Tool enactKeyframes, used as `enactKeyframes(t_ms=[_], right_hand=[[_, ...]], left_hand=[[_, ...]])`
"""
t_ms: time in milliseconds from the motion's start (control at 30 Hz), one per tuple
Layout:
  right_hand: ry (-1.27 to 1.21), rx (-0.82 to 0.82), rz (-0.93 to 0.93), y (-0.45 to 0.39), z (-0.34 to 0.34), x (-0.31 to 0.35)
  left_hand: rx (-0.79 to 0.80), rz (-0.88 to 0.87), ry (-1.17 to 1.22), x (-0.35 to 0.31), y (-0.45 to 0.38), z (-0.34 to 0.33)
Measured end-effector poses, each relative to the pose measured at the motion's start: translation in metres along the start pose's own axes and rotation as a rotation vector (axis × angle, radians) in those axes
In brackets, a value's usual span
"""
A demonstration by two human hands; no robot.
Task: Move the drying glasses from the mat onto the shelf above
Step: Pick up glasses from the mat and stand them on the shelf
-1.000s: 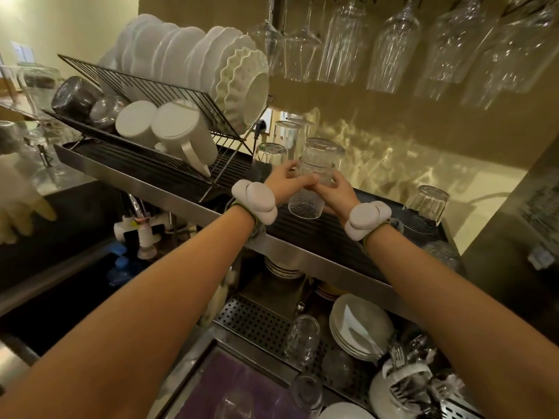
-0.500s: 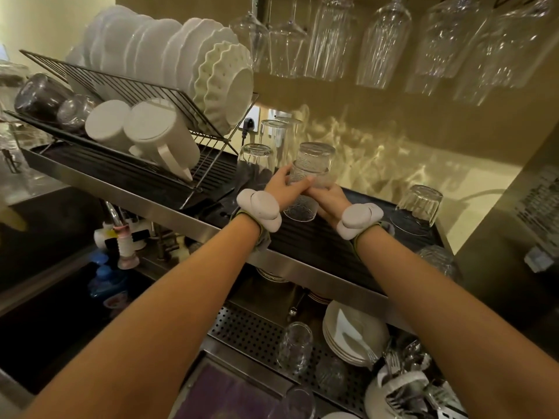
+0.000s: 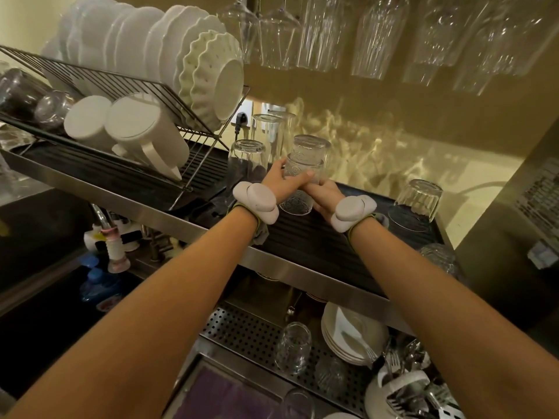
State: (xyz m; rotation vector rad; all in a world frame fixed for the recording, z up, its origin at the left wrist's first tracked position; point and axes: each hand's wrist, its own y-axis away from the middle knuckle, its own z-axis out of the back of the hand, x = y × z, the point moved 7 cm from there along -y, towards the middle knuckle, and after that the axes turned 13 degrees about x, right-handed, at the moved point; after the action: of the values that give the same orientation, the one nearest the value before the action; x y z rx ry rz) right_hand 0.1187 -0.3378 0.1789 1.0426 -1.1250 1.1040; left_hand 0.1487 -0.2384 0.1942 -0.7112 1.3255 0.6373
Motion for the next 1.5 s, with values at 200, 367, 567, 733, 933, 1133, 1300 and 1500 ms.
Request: enactKeyframes(t_ms=[200,367,567,733,933,1133,1300,1500], right_hand=[[-0.012,-0.019,-0.019,-0.002,0.000,-0.004],[0.022,-0.043,-0.064,0.007,-0.002,-0.005],[0.079,-0.016,-0.135,0.031,-0.008,-0.003],[0.193,-0.060,-0.187,0.058,-0.011,-0.004],[0.289,-0.148,-0.038,0.090,-0.035,0.014],[0.121,-0.090,0.074,0.114,-0.067,0.010],[0.102,-0.009,0.066,0.135,-0.091,-0.013],[0.023,-0.063,0.141,0.163,-0.104,-0.032]], left_hand=[[-0.041,-0.014,-0.021,0.004,-0.001,0.002],[-0.014,0.018,-0.051,0.005,0.003,-0.003],[0.038,0.068,-0.055,0.010,0.021,-0.005],[-0.027,0.118,-0.129,0.011,0.052,-0.002],[-0.061,0.085,-0.100,-0.003,0.090,-0.002],[-0.128,-0.025,-0.094,-0.009,0.138,-0.001],[-0.164,-0.043,-0.153,0.008,0.170,0.005],[-0.206,-0.102,-0.096,0.029,0.201,0.004]])
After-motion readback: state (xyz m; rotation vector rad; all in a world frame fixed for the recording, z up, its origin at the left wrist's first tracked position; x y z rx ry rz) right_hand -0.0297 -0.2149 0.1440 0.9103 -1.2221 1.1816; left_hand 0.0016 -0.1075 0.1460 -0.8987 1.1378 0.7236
